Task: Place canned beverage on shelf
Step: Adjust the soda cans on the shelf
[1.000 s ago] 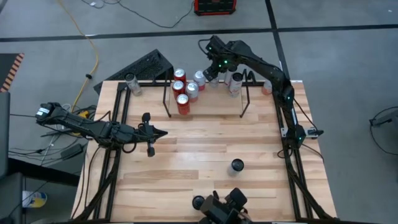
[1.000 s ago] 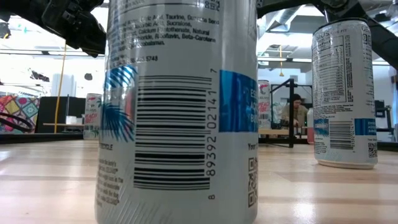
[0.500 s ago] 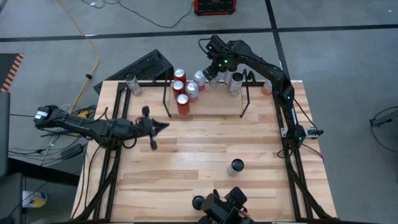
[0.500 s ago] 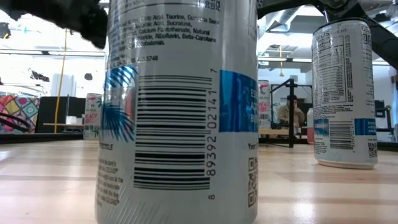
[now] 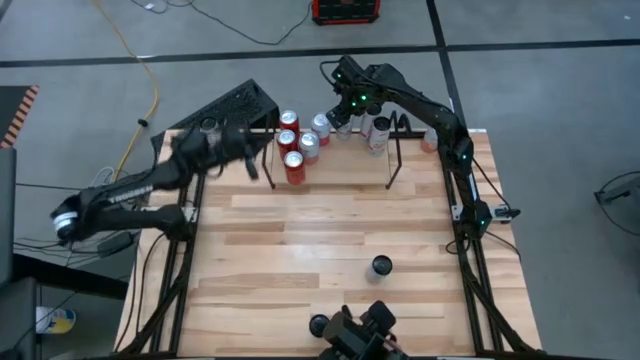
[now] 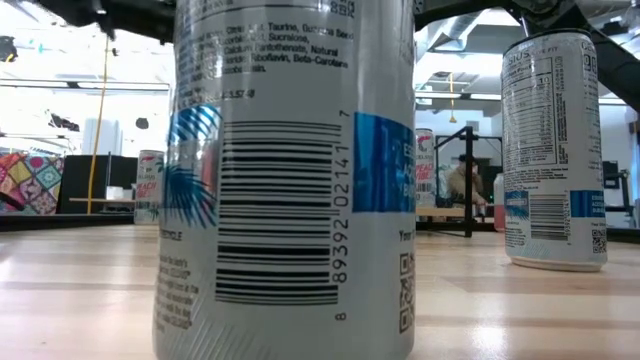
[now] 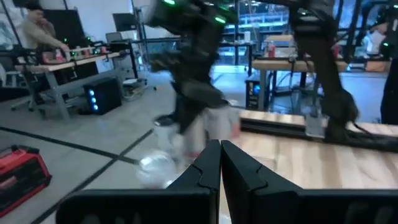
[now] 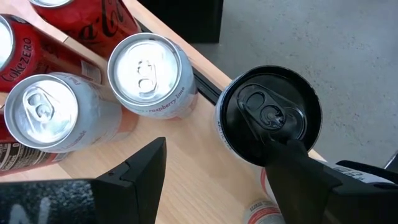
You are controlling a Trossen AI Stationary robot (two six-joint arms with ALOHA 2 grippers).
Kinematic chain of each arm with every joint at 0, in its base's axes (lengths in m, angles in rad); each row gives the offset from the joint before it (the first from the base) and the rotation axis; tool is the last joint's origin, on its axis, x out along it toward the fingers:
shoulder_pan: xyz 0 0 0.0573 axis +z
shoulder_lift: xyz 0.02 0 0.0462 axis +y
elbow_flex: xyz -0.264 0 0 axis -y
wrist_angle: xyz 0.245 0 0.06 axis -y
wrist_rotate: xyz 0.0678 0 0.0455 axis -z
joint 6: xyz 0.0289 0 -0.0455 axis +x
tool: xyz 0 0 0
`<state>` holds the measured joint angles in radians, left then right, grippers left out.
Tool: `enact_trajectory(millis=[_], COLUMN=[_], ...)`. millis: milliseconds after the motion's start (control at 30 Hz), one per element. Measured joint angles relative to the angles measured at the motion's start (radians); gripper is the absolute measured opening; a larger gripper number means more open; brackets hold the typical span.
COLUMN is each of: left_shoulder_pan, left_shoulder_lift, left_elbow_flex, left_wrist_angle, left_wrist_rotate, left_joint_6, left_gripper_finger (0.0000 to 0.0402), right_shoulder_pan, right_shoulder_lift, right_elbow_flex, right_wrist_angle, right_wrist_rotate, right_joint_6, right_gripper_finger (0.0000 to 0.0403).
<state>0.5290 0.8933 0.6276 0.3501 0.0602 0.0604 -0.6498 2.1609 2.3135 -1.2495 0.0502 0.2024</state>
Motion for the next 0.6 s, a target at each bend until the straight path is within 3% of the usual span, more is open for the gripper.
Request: enact_trajectory(millis=[200,367,600], left_shoulder_pan=[0.218,0.289,0.332], left_shoulder_lift=[0.289,0.544,0.862], left_elbow_flex=[0.322,0.548,0.775], left_wrist_angle=[-0.131,-0.155,-0.148], left_wrist_rotate=[0.252,0.284,0.329], left_joint_6=[-0.016,-0.014,-0.088], left_gripper_finger=[0.0000,0.0000,0.0000], right_shoulder_pan=[0.004,0.004,0.004], right_shoulder_lift=[0.000,0.000,0.000], right_elbow_flex=[0.000,0.000,0.000], right_wrist_angle=[0.000,0.002,0.003], right_wrist_rotate=[0.000,0.001,0.001], right_joint_6=[0.000,0.000,0.000], right_gripper_finger=[0.0265,0.0265,0.0265])
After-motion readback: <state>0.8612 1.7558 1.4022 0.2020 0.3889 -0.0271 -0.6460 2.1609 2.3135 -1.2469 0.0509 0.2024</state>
